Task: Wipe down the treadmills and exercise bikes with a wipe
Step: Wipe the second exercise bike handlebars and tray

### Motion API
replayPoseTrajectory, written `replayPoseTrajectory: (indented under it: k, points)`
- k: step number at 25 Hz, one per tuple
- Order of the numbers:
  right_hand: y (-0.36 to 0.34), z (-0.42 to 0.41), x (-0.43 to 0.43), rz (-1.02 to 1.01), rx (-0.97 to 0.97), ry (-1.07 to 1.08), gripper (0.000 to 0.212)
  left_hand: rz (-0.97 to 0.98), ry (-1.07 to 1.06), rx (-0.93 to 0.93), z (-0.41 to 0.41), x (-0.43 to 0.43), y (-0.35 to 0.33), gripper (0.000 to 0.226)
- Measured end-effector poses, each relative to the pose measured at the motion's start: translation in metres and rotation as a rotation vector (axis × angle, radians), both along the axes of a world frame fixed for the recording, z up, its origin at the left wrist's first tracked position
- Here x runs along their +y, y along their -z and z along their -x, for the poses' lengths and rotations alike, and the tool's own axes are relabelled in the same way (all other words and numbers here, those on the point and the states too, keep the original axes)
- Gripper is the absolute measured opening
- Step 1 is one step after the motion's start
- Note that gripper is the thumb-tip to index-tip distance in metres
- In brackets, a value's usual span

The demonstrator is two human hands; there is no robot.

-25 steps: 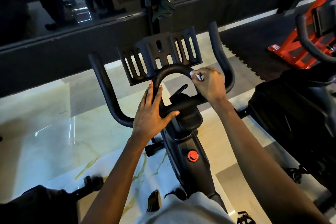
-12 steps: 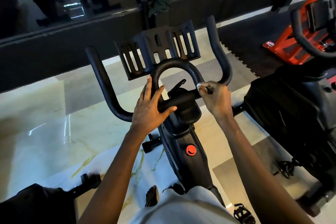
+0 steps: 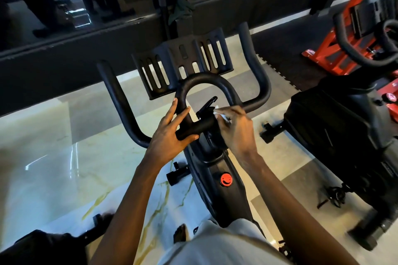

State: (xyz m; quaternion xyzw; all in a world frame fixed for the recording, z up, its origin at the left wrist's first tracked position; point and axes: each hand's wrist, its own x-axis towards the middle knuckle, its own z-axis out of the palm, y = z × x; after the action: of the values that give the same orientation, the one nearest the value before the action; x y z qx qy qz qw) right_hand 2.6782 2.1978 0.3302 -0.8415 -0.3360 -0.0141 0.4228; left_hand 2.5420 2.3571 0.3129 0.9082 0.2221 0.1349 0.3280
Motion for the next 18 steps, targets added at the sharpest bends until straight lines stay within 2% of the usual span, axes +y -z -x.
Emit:
replayPoseTrajectory:
  k: [4, 10, 13, 16, 18]
  points:
    - [-0.004, 0.005, 0.004, 0.090, -0.057, -0.202, 0.020, 0.005, 0.006, 0.011, -0.001, 0.003, -0.001, 0.085]
    - [-0.019, -0.039, -0.019, 0.167, 0.024, 0.009, 0.019, 0.029, -0.004, -0.012, -0.001, 0.004, 0.001, 0.085]
    - [-0.015, -0.011, 0.000, 0.159, 0.077, -0.061, 0.020, 0.069, 0.001, -0.039, 0.000, 0.005, 0.002, 0.084]
    - [-0.005, 0.023, 0.017, 0.115, 0.012, -0.188, 0.020, 0.057, 0.009, -0.032, 0.000, 0.006, 0.000, 0.082]
    - [-0.001, 0.028, 0.014, 0.088, -0.009, -0.194, 0.021, 0.037, 0.028, 0.001, 0.001, 0.007, 0.000, 0.083]
